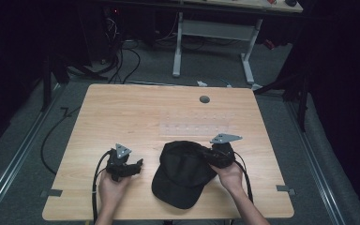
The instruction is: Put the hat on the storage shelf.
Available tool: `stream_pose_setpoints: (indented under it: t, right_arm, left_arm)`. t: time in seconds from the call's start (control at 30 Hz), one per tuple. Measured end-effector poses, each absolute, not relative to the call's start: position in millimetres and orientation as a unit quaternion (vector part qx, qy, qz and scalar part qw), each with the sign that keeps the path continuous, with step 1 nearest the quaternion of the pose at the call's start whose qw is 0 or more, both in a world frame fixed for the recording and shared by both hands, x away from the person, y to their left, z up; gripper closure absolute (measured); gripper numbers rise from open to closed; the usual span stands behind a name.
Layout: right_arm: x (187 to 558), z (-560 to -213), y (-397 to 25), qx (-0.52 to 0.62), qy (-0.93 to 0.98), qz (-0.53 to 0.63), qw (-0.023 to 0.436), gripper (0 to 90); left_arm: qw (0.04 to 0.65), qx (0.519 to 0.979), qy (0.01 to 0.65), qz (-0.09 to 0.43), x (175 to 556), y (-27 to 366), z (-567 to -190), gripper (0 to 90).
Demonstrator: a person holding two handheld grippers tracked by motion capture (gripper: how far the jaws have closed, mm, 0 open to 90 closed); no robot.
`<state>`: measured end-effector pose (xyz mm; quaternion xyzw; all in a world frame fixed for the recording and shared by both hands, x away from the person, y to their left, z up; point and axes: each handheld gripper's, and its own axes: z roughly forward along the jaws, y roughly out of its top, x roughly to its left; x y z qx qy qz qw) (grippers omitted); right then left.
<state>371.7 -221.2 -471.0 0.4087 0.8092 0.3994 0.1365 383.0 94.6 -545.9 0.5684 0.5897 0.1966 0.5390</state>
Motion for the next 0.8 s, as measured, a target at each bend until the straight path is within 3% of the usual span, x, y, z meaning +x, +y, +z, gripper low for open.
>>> stream_pose_setpoints:
  t: [0.8]
  right_arm:
    - [356.3, -437.4, -248.7, 0.392, 0.791, 0.441, 0.162, 82.5]
  left_arm:
    - [0.539, 0.569, 0.589, 0.198, 383.1, 94.5, -546.1, 27.4]
